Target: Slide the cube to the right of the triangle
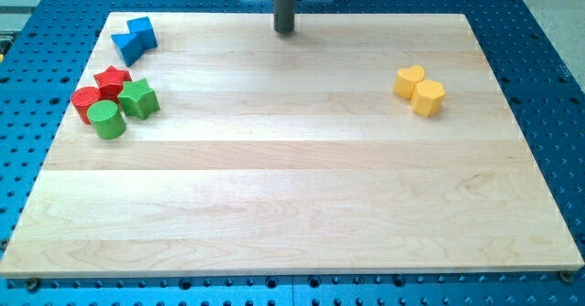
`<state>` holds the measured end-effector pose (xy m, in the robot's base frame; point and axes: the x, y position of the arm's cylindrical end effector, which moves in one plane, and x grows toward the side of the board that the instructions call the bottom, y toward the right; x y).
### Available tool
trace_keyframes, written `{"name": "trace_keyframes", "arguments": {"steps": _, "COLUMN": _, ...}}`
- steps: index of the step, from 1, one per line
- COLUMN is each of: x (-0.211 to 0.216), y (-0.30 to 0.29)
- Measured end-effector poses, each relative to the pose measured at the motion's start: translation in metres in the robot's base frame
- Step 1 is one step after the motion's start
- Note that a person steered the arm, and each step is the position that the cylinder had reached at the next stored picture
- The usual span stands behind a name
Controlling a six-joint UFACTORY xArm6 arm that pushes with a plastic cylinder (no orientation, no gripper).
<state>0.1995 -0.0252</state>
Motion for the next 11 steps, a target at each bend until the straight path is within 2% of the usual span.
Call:
{"name": "trace_keyframes", "arguments": {"steps": 2, "x": -0.007, "y": -0.069}}
{"name": "trace_keyframes", "arguments": {"steps": 4, "x": -0.005, "y": -0.170}}
{"name": "trace_keyframes", "arguments": {"steps": 5, "x": 0.012, "y": -0.169}}
{"name": "trace_keyframes", "arguments": {"steps": 6, "x": 0.029, "y": -0.136}}
{"name": "trace_keyframes", "arguments": {"steps": 7, "x": -0.007, "y": -0.119}}
{"name": "trace_keyframes", "arguments": {"steps": 8, "x": -0.007, "y": -0.183}}
{"name": "trace_keyframes", "arguments": {"steps": 9, "x": 0.010, "y": -0.218}}
{"name": "trace_keyframes", "arguments": {"steps": 10, "x": 0.065, "y": -0.166}}
{"name": "trace_keyframes", "arguments": {"steps": 11, "x": 0.061, "y": -0.144}}
